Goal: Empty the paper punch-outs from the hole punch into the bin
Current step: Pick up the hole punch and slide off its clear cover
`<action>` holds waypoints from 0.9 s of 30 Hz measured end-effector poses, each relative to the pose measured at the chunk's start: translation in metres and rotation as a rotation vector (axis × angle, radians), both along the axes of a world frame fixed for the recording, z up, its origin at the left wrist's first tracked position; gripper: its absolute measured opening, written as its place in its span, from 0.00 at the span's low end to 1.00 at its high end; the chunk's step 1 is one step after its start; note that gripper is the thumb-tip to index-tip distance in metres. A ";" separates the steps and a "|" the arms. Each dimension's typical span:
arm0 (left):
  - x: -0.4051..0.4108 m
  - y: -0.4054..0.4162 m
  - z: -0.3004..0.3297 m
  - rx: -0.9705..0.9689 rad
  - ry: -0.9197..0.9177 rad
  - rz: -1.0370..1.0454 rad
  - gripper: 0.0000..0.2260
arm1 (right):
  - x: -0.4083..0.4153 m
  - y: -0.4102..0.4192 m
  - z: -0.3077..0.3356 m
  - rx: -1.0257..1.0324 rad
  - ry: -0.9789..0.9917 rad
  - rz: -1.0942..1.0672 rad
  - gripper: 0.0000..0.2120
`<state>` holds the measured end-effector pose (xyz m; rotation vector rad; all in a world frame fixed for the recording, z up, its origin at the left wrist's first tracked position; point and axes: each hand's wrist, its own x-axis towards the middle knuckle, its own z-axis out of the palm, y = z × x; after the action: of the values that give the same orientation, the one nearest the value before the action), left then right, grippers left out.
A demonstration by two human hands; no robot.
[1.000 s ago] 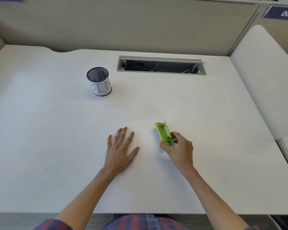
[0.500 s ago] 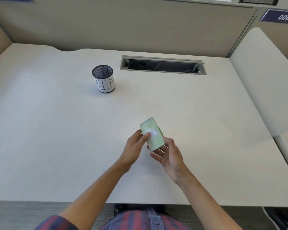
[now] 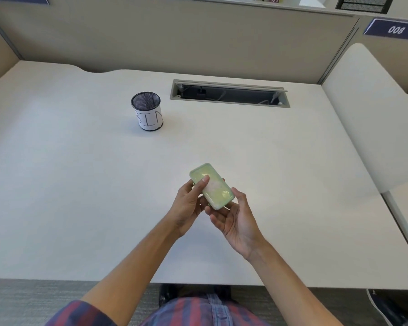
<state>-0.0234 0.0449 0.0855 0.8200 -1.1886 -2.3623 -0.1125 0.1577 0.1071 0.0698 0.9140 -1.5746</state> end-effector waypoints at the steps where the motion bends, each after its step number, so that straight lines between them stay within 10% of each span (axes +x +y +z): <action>1: 0.001 0.000 0.001 0.005 -0.014 0.022 0.34 | 0.000 0.000 0.000 0.011 0.024 0.010 0.27; 6: 0.002 -0.003 0.003 0.042 0.001 0.088 0.35 | 0.002 0.004 0.002 0.174 0.351 0.071 0.25; 18: 0.004 -0.005 0.003 0.173 0.059 0.093 0.31 | 0.002 0.017 -0.003 0.116 2.103 -0.231 0.14; 27: 0.002 -0.001 0.002 0.177 0.031 0.038 0.36 | 0.006 0.014 -0.001 -0.044 2.338 -0.055 0.08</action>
<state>-0.0218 0.0436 0.0880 0.8506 -0.9540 -2.4654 -0.1062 0.1715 0.1061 -2.1371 2.4414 -1.0874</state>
